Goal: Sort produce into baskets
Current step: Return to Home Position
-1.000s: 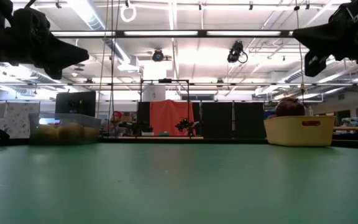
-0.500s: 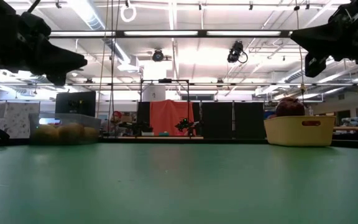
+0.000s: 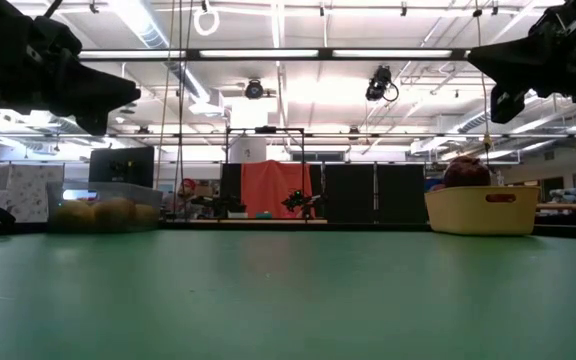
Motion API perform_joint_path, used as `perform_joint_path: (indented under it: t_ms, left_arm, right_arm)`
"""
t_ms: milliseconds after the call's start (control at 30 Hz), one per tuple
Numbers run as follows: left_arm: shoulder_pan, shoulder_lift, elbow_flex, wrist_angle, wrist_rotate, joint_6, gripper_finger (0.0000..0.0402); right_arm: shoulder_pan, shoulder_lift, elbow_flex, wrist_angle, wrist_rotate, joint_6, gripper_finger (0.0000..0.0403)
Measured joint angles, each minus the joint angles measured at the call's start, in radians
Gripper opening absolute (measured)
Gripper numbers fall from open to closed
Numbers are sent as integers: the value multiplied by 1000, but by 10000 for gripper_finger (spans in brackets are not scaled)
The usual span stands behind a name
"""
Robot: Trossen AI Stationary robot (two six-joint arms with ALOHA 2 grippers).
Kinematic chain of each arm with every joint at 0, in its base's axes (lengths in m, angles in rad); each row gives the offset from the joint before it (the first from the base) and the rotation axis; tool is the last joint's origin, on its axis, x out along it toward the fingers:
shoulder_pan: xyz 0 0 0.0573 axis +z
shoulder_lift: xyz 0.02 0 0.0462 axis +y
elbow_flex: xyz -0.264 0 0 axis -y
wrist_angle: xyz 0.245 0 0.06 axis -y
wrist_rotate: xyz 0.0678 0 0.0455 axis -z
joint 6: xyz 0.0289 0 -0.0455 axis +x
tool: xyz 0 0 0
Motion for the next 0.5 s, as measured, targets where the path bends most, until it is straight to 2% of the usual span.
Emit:
perform_joint_path:
  t_ms: [500]
  left_arm:
    - [0, 0, 0, 3, 1, 0, 85]
  right_arm:
    - [0, 0, 0, 0, 0, 0, 38]
